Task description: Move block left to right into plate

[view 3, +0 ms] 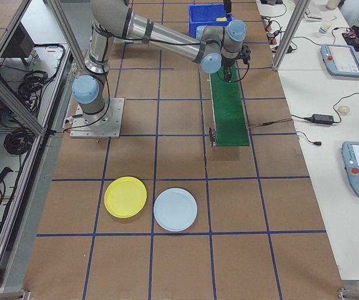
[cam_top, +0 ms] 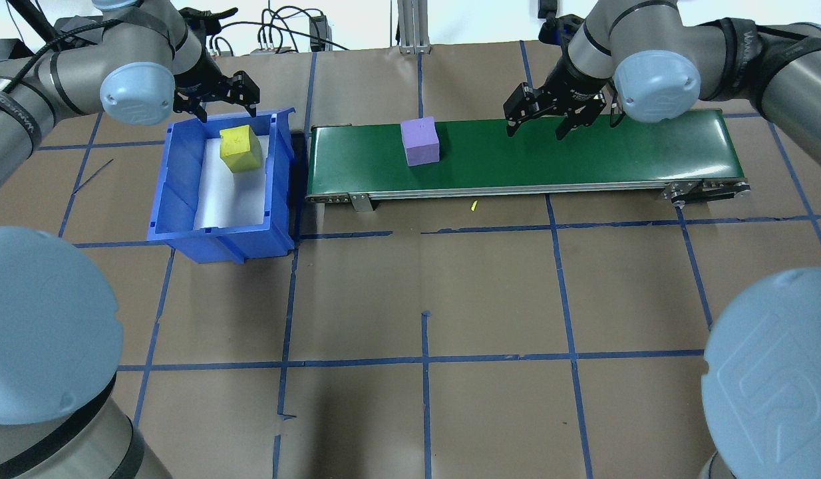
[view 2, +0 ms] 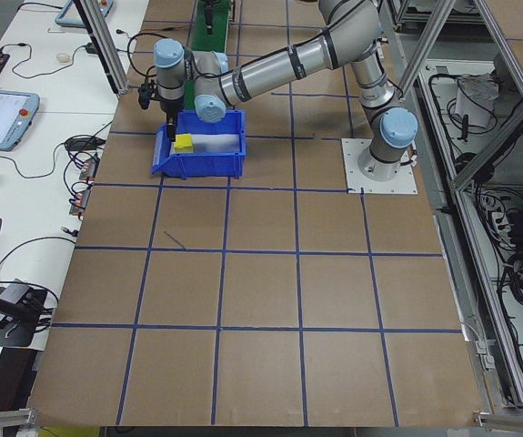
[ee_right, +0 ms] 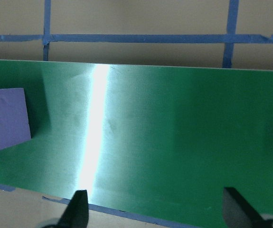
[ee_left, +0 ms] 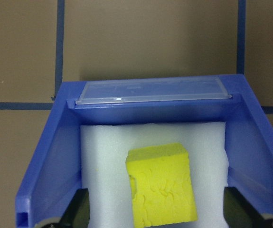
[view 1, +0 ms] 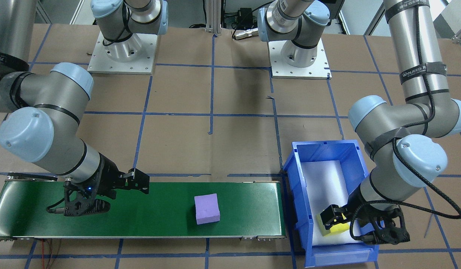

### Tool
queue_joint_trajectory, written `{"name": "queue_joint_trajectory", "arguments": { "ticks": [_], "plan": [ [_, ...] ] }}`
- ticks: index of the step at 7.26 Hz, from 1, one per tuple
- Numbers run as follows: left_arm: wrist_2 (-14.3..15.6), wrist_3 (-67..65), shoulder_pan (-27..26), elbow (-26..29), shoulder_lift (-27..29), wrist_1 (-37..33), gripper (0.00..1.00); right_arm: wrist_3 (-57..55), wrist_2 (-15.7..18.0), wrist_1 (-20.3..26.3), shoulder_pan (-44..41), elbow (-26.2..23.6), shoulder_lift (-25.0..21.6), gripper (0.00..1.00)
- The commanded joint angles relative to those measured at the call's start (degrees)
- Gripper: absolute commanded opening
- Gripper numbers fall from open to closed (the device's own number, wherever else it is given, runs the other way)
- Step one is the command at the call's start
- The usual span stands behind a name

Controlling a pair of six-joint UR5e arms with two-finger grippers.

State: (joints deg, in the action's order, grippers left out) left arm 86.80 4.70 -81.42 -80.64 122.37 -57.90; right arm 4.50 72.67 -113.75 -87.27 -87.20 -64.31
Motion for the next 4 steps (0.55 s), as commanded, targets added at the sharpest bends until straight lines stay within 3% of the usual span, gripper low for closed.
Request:
{"name": "queue_joint_trajectory", "arguments": {
  "ticks": [1, 2, 4],
  "plan": [
    [-0.4, -0.12, 0.03, -0.4, 2.09, 2.35, 0.98, -5.53, -2.36, -0.41, 0.0, -1.56, 0.15, 1.0],
    [2.65, -0.82, 0.03, -0.23, 3.48, 2.52, 0.96, -9.64, -2.36, -0.42, 0.0, -1.65, 0.07, 1.0],
    [3.38, -1.17, 0.03, -0.48, 3.85, 2.44, 0.95, -9.68, -2.27, -0.42, 0.0, -1.65, 0.5, 1.0]
  ]
}}
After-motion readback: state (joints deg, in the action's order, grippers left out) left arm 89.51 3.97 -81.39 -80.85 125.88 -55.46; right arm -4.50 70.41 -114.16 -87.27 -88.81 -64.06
